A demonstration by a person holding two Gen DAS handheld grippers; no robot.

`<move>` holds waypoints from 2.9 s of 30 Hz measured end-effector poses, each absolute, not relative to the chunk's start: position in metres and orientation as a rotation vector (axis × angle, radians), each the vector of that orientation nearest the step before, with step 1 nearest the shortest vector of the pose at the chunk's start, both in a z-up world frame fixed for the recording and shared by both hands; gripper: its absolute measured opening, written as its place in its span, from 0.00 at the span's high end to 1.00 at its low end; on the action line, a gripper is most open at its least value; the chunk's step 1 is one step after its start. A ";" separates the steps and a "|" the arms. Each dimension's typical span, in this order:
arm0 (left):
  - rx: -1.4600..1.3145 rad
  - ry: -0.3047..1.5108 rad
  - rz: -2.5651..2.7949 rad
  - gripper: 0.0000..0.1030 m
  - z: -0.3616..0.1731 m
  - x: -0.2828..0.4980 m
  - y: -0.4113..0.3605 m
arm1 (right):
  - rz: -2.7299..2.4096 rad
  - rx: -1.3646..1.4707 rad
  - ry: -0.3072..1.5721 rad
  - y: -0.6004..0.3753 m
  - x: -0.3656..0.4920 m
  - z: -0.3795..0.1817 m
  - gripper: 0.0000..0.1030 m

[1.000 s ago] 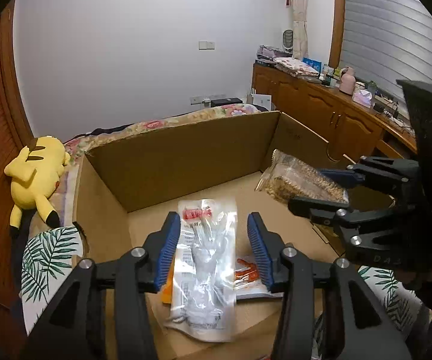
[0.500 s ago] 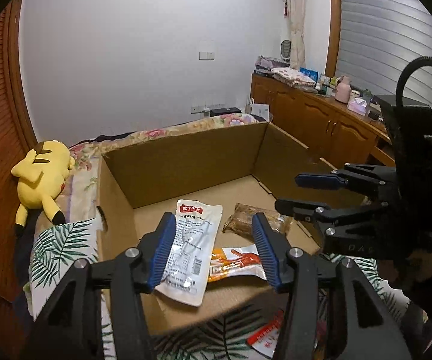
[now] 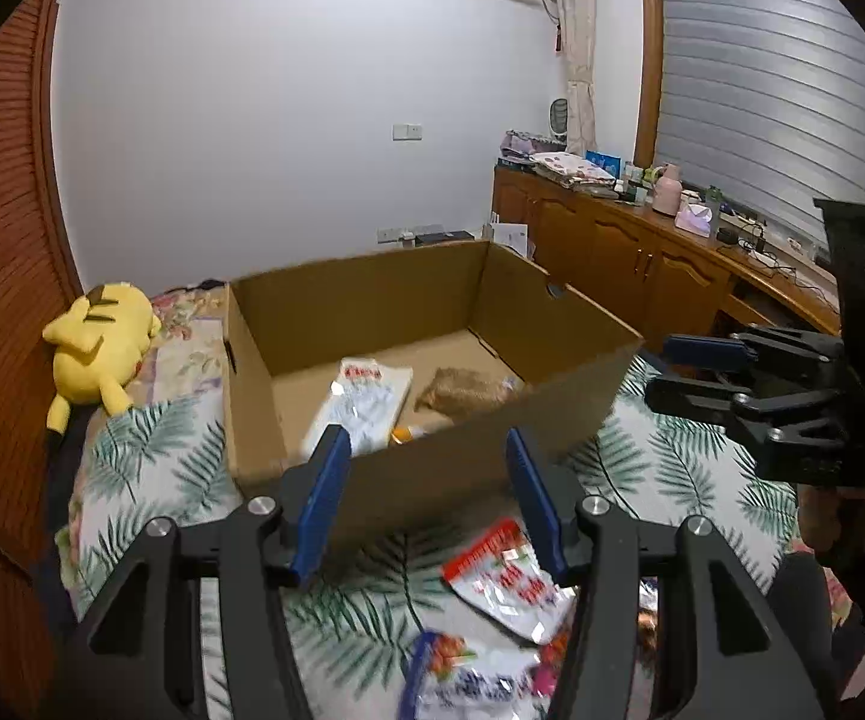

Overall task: Organize snacks
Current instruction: 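Move both tools back toward the remaining snacks, then grasp the white duck-neck pouch with the left gripper while the right grasps the pink sausage pack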

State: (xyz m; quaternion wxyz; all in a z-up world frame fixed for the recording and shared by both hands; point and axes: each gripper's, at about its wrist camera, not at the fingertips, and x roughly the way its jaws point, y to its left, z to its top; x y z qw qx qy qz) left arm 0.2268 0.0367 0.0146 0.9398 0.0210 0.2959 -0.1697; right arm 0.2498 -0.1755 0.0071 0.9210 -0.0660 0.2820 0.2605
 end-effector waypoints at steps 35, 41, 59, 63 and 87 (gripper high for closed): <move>-0.056 0.821 -0.305 0.47 -0.090 0.160 0.045 | 0.537 0.058 0.865 -0.164 0.200 -0.099 0.49; -0.067 0.824 -0.299 0.47 -0.094 0.159 0.046 | 0.501 0.059 0.893 -0.161 0.210 -0.108 0.49; -0.125 0.856 -0.203 0.47 -0.110 0.183 0.030 | 0.508 0.042 0.851 -0.160 0.208 -0.128 0.49; -0.086 0.875 -0.171 0.47 -0.116 0.188 0.023 | 0.512 0.038 0.833 -0.162 0.204 -0.130 0.49; 0.032 0.897 -0.119 0.33 -0.127 0.175 0.030 | 0.493 -0.023 0.819 -0.149 0.200 -0.131 0.49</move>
